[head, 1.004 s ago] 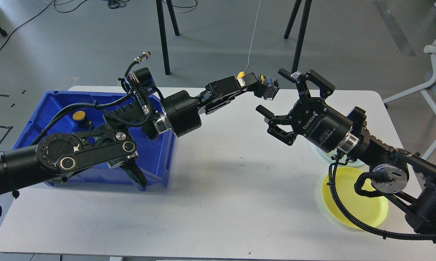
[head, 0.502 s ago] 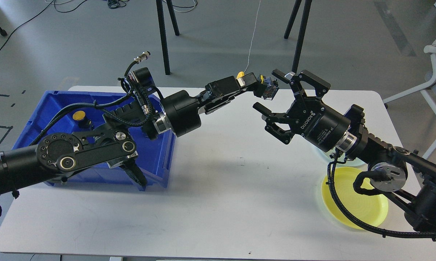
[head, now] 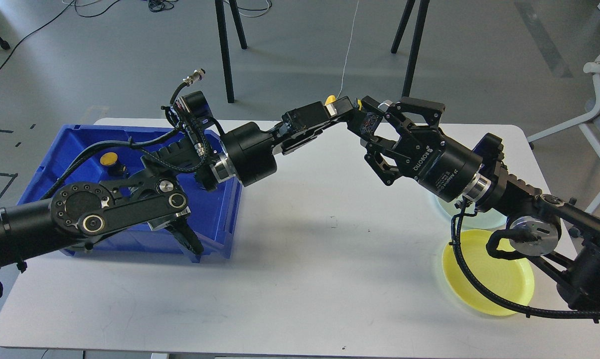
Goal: Pass button and place on color plate
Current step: 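Open the left gripper and pull the button away with the right gripper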
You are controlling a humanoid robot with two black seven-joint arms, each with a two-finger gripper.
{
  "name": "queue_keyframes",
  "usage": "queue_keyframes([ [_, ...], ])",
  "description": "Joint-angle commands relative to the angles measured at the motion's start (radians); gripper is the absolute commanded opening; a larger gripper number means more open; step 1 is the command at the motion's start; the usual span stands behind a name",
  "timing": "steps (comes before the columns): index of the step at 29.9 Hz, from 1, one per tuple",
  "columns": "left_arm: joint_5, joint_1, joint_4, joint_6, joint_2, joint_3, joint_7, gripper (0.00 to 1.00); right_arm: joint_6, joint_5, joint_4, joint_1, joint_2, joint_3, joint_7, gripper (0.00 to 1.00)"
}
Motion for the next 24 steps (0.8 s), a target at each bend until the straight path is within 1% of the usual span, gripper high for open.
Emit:
queue_keyframes([
  [1,0.000,0.003,-0.001,0.002,0.001,0.001,0.001,0.22,0.000,0.001,0.002,0.001,-0.003,0.002,0.004,0.04],
  [3,0.000,0.003,-0.001,0.002,0.001,-0.001,0.001,0.39,0.000,0.001,0.003,0.001,-0.009,0.002,0.004,0.02],
  [5,0.000,0.002,-0.001,0.000,0.001,-0.002,0.001,0.58,0.000,0.002,0.003,0.001,-0.012,0.003,0.005,0.01],
  [6,0.000,0.002,-0.001,-0.001,0.001,-0.002,0.001,0.61,0.000,0.002,0.003,-0.001,-0.017,0.005,0.005,0.01],
  [10,-0.001,0.002,-0.001,-0.003,0.001,-0.013,0.001,0.71,0.000,-0.004,0.005,-0.010,-0.029,0.005,0.004,0.01],
  [14,-0.001,0.003,-0.001,-0.003,0.001,-0.019,0.001,0.73,0.000,-0.041,0.006,-0.037,-0.043,0.012,0.005,0.01],
  [16,-0.001,0.005,-0.001,-0.001,0.001,-0.021,0.001,0.75,0.000,-0.044,0.009,-0.074,-0.084,0.034,0.004,0.01],
  [18,-0.001,0.006,-0.001,-0.001,0.001,-0.021,0.001,0.75,0.000,-0.054,0.014,-0.138,-0.128,0.071,0.004,0.01],
  [21,-0.003,0.006,-0.001,-0.001,-0.001,-0.025,0.001,0.75,0.000,-0.175,0.028,-0.269,-0.217,0.141,0.005,0.01],
  [23,-0.003,0.008,-0.001,-0.001,-0.001,-0.028,0.001,0.76,-0.001,-0.243,0.034,-0.364,-0.254,0.193,0.013,0.01],
  [24,-0.003,0.008,-0.001,0.000,-0.001,-0.030,0.001,0.76,-0.023,-0.261,0.034,-0.413,-0.265,0.215,0.019,0.01],
])
